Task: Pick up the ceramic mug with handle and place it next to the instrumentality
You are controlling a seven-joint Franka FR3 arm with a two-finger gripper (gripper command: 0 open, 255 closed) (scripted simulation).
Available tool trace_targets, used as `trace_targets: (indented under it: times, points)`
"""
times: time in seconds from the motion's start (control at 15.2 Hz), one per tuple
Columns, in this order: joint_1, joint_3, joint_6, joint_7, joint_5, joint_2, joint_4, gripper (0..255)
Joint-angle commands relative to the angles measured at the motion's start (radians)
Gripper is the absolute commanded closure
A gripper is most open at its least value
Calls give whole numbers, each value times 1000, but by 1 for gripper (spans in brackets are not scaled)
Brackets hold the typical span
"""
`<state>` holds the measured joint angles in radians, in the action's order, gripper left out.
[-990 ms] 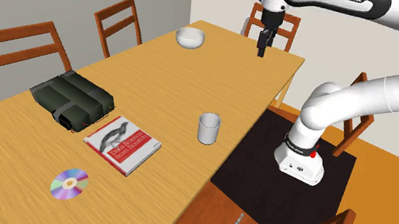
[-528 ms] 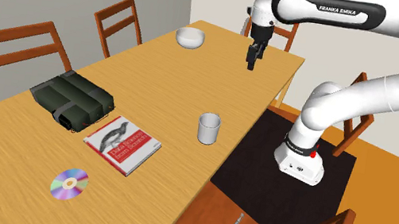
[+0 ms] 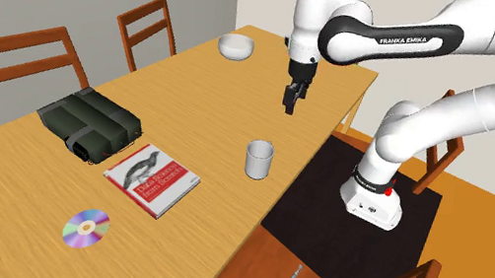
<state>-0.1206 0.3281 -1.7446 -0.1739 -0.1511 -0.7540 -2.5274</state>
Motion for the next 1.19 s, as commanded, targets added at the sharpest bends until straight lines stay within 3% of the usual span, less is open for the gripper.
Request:
trace_targets:
  times: [0.0, 0.46, 0.86, 1.12]
  points:
    - [-10, 41, -51, -38, -25, 33, -10, 0]
    - [-28, 208, -232, -188, -81, 204, 3, 0]
    - [-1, 365, -387, -346, -48, 407, 65, 0]
    - [4, 377, -435, -355, -40, 433, 41, 0]
